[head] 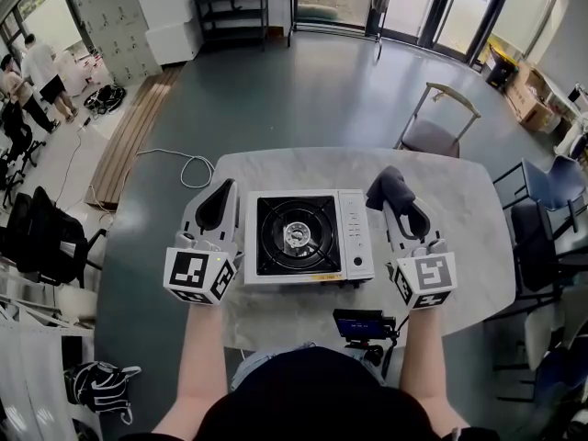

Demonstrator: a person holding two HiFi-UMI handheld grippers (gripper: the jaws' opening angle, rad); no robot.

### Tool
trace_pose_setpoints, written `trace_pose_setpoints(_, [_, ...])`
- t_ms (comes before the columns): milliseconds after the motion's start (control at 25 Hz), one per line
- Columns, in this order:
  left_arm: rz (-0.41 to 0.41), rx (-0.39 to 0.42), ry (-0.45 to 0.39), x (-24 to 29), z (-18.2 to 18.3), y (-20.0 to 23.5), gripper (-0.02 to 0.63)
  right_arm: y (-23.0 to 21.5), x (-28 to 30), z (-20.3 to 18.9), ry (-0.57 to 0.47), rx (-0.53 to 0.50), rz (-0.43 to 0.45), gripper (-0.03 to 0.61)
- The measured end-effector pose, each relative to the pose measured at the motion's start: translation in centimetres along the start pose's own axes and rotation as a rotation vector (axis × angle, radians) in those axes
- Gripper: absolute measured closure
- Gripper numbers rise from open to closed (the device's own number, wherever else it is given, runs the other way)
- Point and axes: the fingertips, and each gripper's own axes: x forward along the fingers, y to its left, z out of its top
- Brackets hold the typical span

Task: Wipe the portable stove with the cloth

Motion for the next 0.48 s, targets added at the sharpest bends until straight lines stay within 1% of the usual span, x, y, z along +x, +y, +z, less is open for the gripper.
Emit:
trace_pose_setpoints(200, [-0.002, -0.001, -0.007, -0.03, 0.35, -0.03, 0.603, 0.31, -0.01, 0.40, -0.001, -0.023, 0.008, 0.462])
trace_pose_setpoints(480, [0.000, 0.001, -0.006, -0.20, 0.29, -0.12, 0.603, 0.92, -0.04, -0.24, 0.023, -0.047, 0.022, 0.462])
